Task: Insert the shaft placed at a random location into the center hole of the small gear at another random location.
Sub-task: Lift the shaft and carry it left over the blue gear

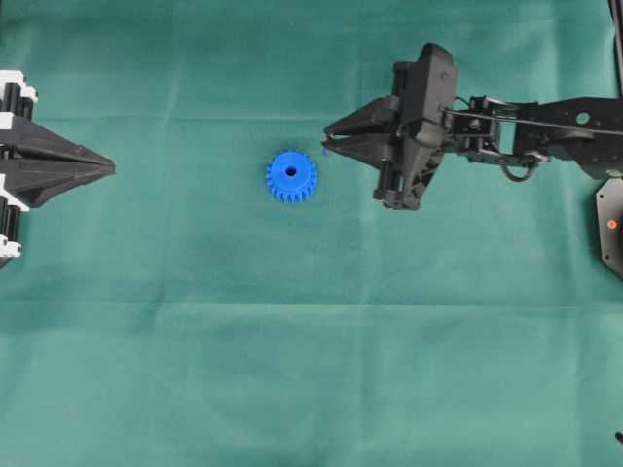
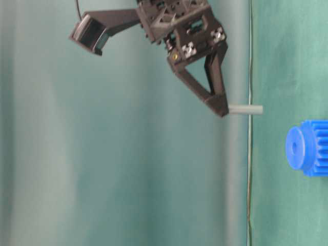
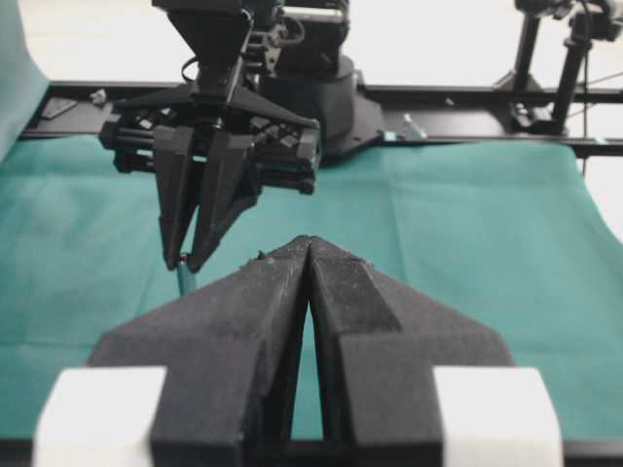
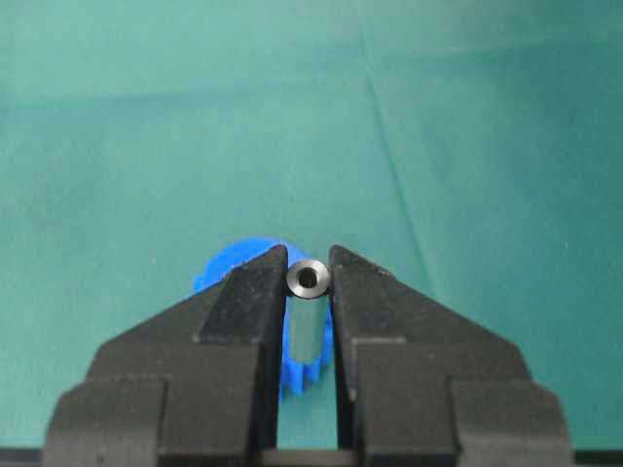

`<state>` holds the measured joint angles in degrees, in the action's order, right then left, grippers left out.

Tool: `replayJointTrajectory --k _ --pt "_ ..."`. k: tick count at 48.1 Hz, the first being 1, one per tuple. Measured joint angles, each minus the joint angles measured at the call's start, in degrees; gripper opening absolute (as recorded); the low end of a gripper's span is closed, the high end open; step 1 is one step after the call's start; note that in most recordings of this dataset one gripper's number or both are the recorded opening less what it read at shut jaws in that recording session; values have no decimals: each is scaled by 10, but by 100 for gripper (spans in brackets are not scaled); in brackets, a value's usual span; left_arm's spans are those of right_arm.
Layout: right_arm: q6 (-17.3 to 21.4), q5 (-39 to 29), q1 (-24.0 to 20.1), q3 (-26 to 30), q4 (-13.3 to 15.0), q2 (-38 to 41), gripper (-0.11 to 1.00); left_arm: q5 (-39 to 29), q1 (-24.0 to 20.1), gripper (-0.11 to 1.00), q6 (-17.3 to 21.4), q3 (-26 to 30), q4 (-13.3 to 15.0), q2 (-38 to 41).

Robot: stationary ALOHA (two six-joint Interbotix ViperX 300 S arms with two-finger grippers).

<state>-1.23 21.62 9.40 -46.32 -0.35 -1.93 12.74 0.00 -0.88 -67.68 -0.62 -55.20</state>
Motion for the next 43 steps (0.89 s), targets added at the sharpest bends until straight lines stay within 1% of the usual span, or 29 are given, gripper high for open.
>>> replayJointTrajectory --k 25,43 --pt "0 0 -15 62 0 53 14 1 0 0 0 0 0 1" --pt "0 0 -18 69 0 58 14 0 1 0 0 1 -1 1"
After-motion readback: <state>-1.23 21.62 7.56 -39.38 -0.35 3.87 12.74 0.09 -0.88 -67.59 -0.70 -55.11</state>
